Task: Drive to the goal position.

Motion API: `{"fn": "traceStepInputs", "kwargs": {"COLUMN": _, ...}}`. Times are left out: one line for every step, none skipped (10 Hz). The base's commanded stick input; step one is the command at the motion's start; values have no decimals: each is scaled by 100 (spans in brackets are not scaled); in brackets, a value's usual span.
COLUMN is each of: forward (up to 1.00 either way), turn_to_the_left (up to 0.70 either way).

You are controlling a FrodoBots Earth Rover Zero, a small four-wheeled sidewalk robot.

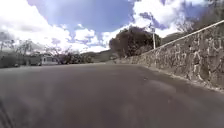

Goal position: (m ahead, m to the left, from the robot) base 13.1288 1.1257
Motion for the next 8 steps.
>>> {"fn": "traceStepInputs", "kwargs": {"forward": 70, "turn_to_the_left": 0}}
{"fn": "traceStepInputs", "kwargs": {"forward": 70, "turn_to_the_left": 0}}
{"fn": "traceStepInputs", "kwargs": {"forward": 70, "turn_to_the_left": 0}}
{"fn": "traceStepInputs", "kwargs": {"forward": 70, "turn_to_the_left": 0}}
{"fn": "traceStepInputs", "kwargs": {"forward": 70, "turn_to_the_left": 0}}
{"fn": "traceStepInputs", "kwargs": {"forward": 70, "turn_to_the_left": 0}}
{"fn": "traceStepInputs", "kwargs": {"forward": 70, "turn_to_the_left": 0}}
{"fn": "traceStepInputs", "kwargs": {"forward": 70, "turn_to_the_left": 0}}
